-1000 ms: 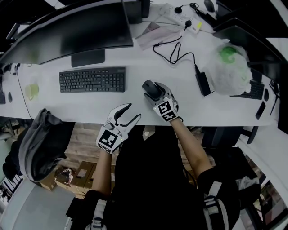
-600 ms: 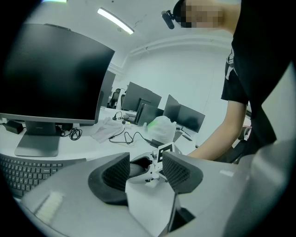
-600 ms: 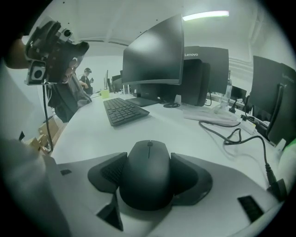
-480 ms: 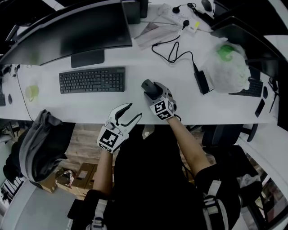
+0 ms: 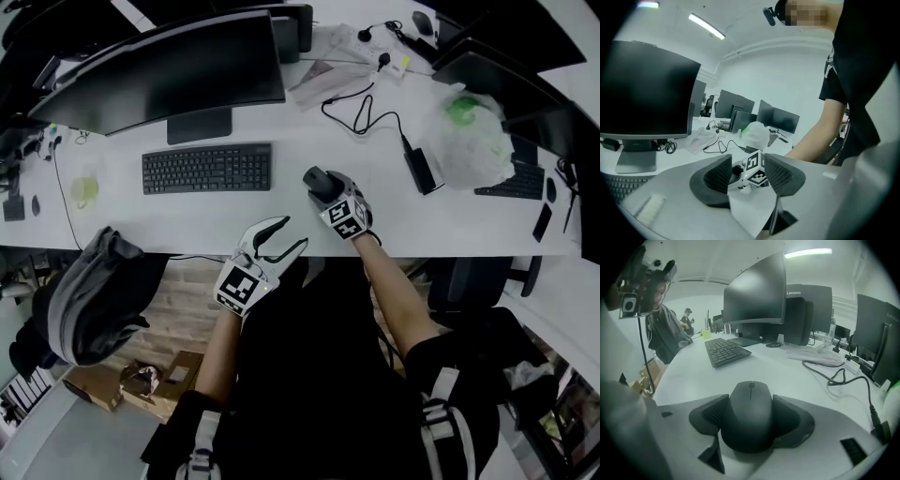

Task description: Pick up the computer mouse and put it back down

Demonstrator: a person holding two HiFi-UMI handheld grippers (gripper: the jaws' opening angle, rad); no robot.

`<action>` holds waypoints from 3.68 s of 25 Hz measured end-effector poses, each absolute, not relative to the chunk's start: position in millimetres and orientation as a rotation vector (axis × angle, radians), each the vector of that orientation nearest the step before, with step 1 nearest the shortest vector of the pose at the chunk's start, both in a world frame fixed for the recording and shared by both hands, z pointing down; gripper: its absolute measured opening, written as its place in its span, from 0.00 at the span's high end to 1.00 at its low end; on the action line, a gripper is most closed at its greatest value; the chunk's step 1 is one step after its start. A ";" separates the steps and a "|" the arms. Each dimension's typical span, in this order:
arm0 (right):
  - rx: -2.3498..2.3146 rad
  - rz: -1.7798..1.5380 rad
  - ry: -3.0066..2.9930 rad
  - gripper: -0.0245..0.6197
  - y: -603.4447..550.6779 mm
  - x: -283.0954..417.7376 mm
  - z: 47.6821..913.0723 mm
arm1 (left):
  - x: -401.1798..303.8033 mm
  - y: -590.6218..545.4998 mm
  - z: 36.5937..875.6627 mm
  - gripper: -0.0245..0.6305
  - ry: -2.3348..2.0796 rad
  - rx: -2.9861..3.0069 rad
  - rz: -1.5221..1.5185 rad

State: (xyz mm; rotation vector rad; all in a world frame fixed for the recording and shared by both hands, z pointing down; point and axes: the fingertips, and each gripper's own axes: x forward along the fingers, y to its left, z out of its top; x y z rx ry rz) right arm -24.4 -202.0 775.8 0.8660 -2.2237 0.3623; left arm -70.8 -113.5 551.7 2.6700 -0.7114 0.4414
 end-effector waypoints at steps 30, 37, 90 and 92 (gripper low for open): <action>1.045 0.286 -2.234 0.51 -174.1 -15.9 700.3 | -109.0 -72.1 511.0 0.66 -0.717 2.833 0.409; 1.077 0.250 -2.259 0.51 -171.4 -16.8 664.1 | -117.4 -75.3 502.9 0.66 -0.741 2.848 0.377; 1.218 0.190 -2.382 0.51 -105.0 -27.9 548.6 | -132.8 -70.6 496.8 0.67 -0.663 2.878 0.375; 1.221 0.198 -2.381 0.51 -105.8 -23.7 549.4 | -130.3 -71.4 496.9 0.67 -0.669 2.871 0.375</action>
